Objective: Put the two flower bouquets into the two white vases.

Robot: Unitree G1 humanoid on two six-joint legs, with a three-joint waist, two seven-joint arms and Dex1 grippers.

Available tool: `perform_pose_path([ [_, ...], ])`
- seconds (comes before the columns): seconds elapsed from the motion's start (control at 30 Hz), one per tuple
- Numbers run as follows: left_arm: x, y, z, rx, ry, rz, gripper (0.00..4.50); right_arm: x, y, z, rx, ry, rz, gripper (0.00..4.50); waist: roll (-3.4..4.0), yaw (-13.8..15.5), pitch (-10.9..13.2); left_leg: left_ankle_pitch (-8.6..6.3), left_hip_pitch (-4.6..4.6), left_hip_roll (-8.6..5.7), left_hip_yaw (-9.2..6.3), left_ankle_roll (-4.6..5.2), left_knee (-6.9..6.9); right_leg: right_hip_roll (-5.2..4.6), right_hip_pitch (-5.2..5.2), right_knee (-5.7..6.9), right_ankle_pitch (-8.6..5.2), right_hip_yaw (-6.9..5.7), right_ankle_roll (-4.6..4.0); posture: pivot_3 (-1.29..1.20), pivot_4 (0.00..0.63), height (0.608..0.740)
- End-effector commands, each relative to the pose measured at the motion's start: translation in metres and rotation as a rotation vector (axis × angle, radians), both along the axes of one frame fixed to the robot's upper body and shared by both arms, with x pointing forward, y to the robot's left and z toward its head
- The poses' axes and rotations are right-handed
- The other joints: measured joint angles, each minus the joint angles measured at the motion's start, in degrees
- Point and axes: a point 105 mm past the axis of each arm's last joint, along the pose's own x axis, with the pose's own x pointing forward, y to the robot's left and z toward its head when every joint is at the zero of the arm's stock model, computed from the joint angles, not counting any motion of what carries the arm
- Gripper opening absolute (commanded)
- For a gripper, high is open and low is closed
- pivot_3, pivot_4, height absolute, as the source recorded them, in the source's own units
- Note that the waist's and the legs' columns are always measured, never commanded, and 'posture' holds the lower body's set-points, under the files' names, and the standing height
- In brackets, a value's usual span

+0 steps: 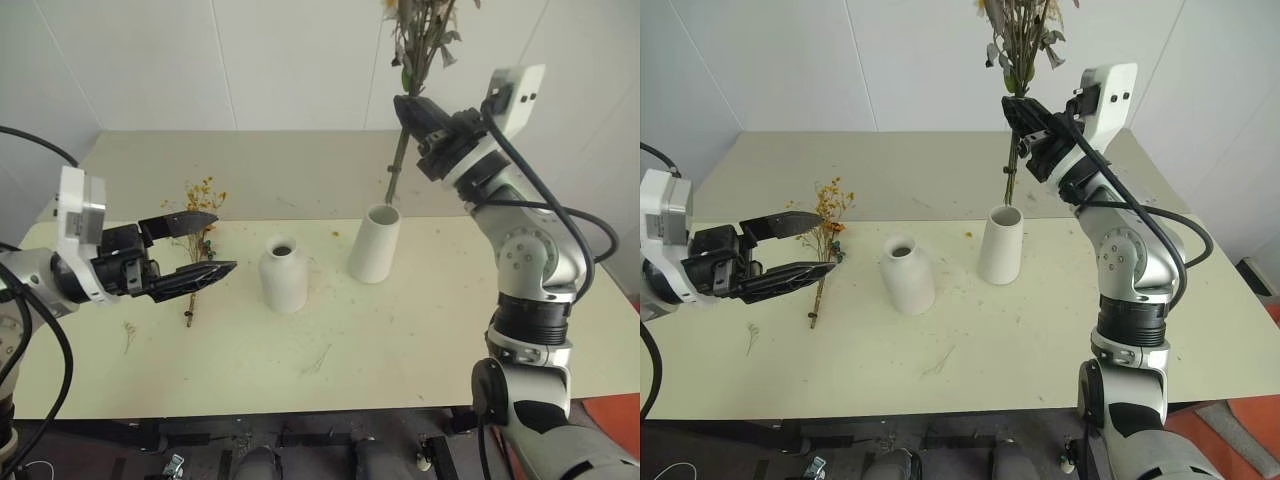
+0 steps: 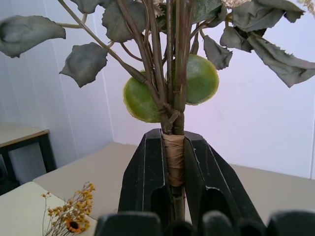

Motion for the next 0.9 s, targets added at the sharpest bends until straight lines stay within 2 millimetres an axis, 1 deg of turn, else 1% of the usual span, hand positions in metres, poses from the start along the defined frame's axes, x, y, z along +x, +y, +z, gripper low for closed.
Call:
perform_pose_path([
  [0.03, -0.008, -0.001, 0.011, 0.011, -0.053, -0.005, 4.50, 0.001, 0.004, -0.003, 0.012, -0.028, 0.011, 0.25, 0.00, 0.0, 0.0, 0.00, 0.01, 0.00, 0.00, 0.00, 0.00, 0.00, 0.00, 0.00, 0.00, 0.00, 0.00, 0.00, 0.150, 0.740],
  [0.1, -0.009, -0.002, 0.011, 0.011, -0.053, -0.002, 4.50, 0.009, 0.003, -0.011, 0.013, -0.006, -0.008, 0.25, 0.00, -0.1, 0.0, 0.00, 0.02, 0.00, 0.00, 0.00, 0.00, 0.00, 0.02, 0.00, 0.00, 0.00, 0.00, 0.00, 0.150, 0.740],
  [0.2, -0.009, -0.001, 0.012, 0.011, -0.053, 0.003, 4.50, 0.013, 0.004, -0.014, 0.026, 0.005, -0.012, 0.25, 0.01, -0.1, 0.0, 0.00, 0.01, 0.00, 0.01, 0.00, 0.00, 0.00, 0.00, 0.01, 0.01, 0.00, -0.01, 0.00, 0.150, 0.740],
  [0.27, -0.010, -0.001, 0.012, 0.012, -0.053, 0.006, 4.50, 0.015, 0.005, -0.017, 0.022, 0.012, -0.009, 0.25, 0.01, 0.0, 0.0, 0.00, -0.02, 0.01, 0.00, 0.00, 0.00, 0.00, -0.04, 0.01, 0.00, 0.00, -0.01, 0.00, 0.150, 0.740],
  [0.47, -0.011, 0.000, 0.013, 0.014, -0.054, 0.014, 4.50, 0.018, 0.003, -0.038, 0.002, 0.057, -0.017, 0.25, 0.01, 0.0, 0.0, 0.00, 0.01, 0.00, 0.00, 0.00, 0.00, 0.00, -0.02, 0.02, 0.01, 0.00, -0.01, 0.00, 0.150, 0.740],
  [0.7, -0.012, 0.001, 0.013, 0.015, -0.052, 0.018, 4.50, 0.016, 0.001, -0.061, -0.027, 0.094, -0.034, 0.25, 0.01, 0.0, 0.0, 0.00, 0.00, 0.00, 0.00, 0.00, 0.00, 0.00, -0.02, 0.01, 0.01, 0.00, -0.01, 0.00, 0.150, 0.740],
  [0.73, -0.012, 0.000, 0.013, 0.015, -0.051, 0.018, 4.50, 0.015, 0.001, -0.063, -0.033, 0.098, -0.040, 0.99, 0.01, 0.0, 0.0, 0.00, 0.00, 0.00, 0.00, 0.00, 0.00, 0.00, -0.02, 0.02, 0.01, 0.00, -0.01, 0.00, 0.150, 0.740],
  [0.8, -0.011, 0.000, 0.013, 0.014, -0.050, 0.017, 4.50, 0.014, 0.000, -0.066, -0.046, 0.101, -0.042, 1.53, 0.01, -0.1, 0.0, 0.00, 0.01, 0.00, 0.00, 0.00, 0.00, 0.00, -0.02, 0.02, 0.01, 0.00, -0.01, 0.00, 0.150, 0.740],
  [0.9, -0.011, 0.000, 0.013, 0.012, -0.047, 0.016, 4.50, 0.010, -0.005, -0.071, -0.086, 0.098, -0.062, 2.56, 0.01, 0.0, 0.0, 0.00, 0.00, 0.00, 0.00, 0.00, 0.00, 0.01, -0.02, 0.02, 0.01, 0.00, -0.01, 0.00, 0.150, 0.740],
])
